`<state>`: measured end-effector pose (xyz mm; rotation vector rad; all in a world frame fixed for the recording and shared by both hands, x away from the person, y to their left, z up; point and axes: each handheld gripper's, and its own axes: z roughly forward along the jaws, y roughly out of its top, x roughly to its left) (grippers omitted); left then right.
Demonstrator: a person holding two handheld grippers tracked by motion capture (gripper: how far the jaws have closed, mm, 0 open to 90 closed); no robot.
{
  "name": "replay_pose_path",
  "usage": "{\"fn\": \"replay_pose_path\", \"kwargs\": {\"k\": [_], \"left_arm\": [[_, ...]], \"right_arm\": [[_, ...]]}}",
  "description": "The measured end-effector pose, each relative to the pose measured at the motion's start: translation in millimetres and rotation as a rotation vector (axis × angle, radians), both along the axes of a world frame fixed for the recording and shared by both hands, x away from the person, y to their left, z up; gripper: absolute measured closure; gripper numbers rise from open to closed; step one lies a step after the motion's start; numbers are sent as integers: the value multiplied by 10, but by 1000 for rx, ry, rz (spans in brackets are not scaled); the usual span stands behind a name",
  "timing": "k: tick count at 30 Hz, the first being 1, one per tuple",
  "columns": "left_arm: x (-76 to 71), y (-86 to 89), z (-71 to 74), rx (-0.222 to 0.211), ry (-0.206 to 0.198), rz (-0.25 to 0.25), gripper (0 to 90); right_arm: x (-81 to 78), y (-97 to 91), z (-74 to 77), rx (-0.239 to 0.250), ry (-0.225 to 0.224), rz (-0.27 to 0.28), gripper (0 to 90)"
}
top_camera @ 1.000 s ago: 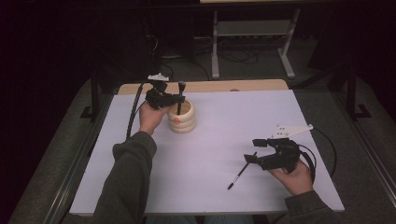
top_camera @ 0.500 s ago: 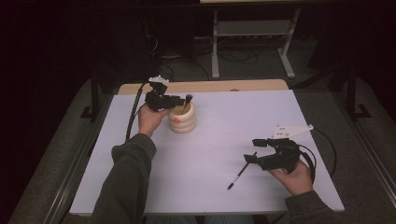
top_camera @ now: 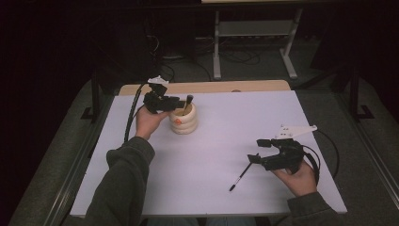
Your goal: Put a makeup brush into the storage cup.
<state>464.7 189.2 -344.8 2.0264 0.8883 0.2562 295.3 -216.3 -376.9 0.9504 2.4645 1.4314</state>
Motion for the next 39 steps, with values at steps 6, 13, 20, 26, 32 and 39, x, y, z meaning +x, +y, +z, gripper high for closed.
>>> {"fn": "replay_pose_path", "kwargs": {"k": [6, 13, 20, 26, 32, 39], "left_arm": [[-82, 25, 59, 6, -8, -15, 578], [-162, 60, 109, 6, -21, -32, 566], [-226, 88, 137, 5, -34, -36, 547], [-265, 84, 152, 9, -35, -49, 536], [-310, 57, 169, 15, -36, -63, 528], [-368, 37, 194, 14, -36, -74, 504]], "right_arm": [[1, -40, 9, -5, -4, -13, 262], [12, -38, 5, -12, -1, -21, 262], [11, -48, 3, -20, -1, -29, 262], [13, -69, 4, -24, -4, -35, 262], [12, -79, 0, -32, -7, -37, 262], [4, -106, 1, -30, -4, -49, 262]]}}
